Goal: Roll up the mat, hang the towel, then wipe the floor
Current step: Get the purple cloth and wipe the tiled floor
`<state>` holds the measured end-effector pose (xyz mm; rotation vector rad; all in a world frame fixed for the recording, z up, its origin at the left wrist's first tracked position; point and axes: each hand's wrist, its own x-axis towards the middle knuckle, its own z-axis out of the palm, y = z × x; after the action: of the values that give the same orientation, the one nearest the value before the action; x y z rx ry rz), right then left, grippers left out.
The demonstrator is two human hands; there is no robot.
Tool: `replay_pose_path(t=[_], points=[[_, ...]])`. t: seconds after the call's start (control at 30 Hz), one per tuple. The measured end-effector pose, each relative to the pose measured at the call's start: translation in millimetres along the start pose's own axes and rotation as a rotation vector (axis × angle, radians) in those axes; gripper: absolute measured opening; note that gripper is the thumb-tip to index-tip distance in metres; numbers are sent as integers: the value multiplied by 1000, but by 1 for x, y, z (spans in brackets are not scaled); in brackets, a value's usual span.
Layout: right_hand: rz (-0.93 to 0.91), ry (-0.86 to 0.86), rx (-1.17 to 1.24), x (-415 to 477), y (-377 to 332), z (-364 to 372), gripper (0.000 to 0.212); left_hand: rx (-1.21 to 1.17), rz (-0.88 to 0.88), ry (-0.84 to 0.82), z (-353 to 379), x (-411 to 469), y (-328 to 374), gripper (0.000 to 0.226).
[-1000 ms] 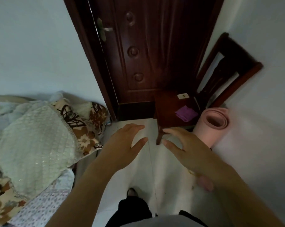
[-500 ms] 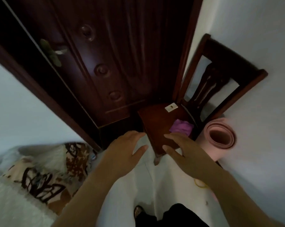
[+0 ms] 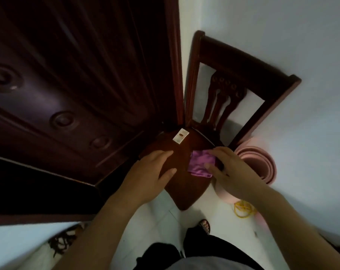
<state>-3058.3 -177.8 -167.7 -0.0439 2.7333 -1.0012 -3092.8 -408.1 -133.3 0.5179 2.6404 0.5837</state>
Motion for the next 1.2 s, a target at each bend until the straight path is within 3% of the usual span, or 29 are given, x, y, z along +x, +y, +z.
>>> replay_pose_path(t=[0.2, 0.43, 0.67, 0.87, 1.03, 1.2], points=[[176, 89, -2, 51, 29, -7, 53, 51, 82, -86, -25, 91, -13, 55], [370, 225, 24, 108, 49, 7, 58, 110, 323, -165, -36, 207, -29, 52], [508, 258, 37, 157, 85, 59, 60, 148, 478, -295, -3, 296, -67, 51], [597, 252, 133, 197, 137, 147, 77, 183, 467, -396, 60, 341, -106, 51], [652, 219, 61, 222, 190, 222, 92, 182, 442, -474, 121, 363, -128, 52], [659, 183, -36, 252, 239, 277, 73, 223, 396, -521, 168, 378, -157, 51]])
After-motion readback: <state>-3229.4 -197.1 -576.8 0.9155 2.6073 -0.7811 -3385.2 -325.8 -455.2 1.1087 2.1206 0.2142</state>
